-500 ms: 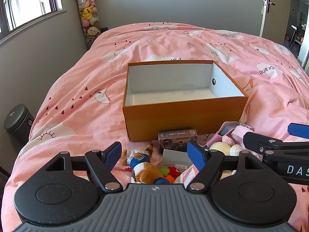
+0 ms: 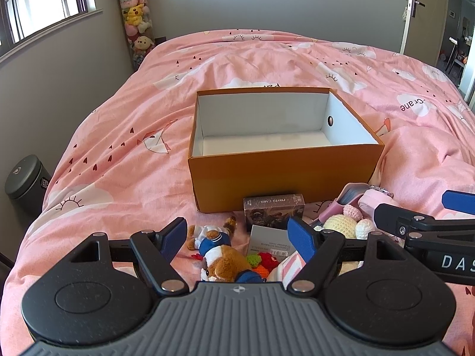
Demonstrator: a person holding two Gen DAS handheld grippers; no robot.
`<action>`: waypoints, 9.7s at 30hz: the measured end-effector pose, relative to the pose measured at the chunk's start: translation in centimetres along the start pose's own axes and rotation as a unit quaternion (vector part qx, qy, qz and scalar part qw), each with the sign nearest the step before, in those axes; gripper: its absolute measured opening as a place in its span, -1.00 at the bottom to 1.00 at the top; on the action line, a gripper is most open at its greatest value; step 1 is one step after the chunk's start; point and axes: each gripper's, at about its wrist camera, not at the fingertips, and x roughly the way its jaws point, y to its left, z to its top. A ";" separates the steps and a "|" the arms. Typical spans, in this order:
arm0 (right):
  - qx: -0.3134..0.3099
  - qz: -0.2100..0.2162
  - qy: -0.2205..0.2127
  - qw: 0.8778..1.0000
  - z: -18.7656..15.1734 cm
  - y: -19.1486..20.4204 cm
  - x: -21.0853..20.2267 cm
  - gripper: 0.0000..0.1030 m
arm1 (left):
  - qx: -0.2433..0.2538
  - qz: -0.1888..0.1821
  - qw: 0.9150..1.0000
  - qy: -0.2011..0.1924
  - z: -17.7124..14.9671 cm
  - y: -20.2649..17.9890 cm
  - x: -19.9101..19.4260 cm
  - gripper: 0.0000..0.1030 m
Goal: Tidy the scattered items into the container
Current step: 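Grasp the pink-white striped doll with left tool while right tool grasps the cream crochet bunny, then carry both toys over the shoebox, lower them in and open the left tool, then open the right tool to release the bunny inside the shoebox, then grasp the brown-white plush dog with left tool while right tool grasps the pink pompom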
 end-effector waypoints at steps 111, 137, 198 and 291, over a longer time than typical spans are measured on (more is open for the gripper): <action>-0.061 0.125 0.022 0.990 1.5 -1.6 3.5 -0.37 | -0.024 -0.226 0.974 0.001 3.6 3.9 1.2 0.25; -0.051 0.137 0.005 0.989 15.9 -0.7 17.0 -0.37 | -0.001 -0.187 0.982 0.038 17.6 5.8 12.4 0.25; 0.112 0.117 0.158 0.974 15.4 -0.4 30.6 -0.34 | 0.005 -0.110 0.983 0.146 17.8 5.0 27.4 -0.25; -0.029 0.021 0.059 0.998 -6.5 -4.7 8.7 0.32 | -0.107 -0.067 0.982 0.137 -4.0 6.0 11.2 0.45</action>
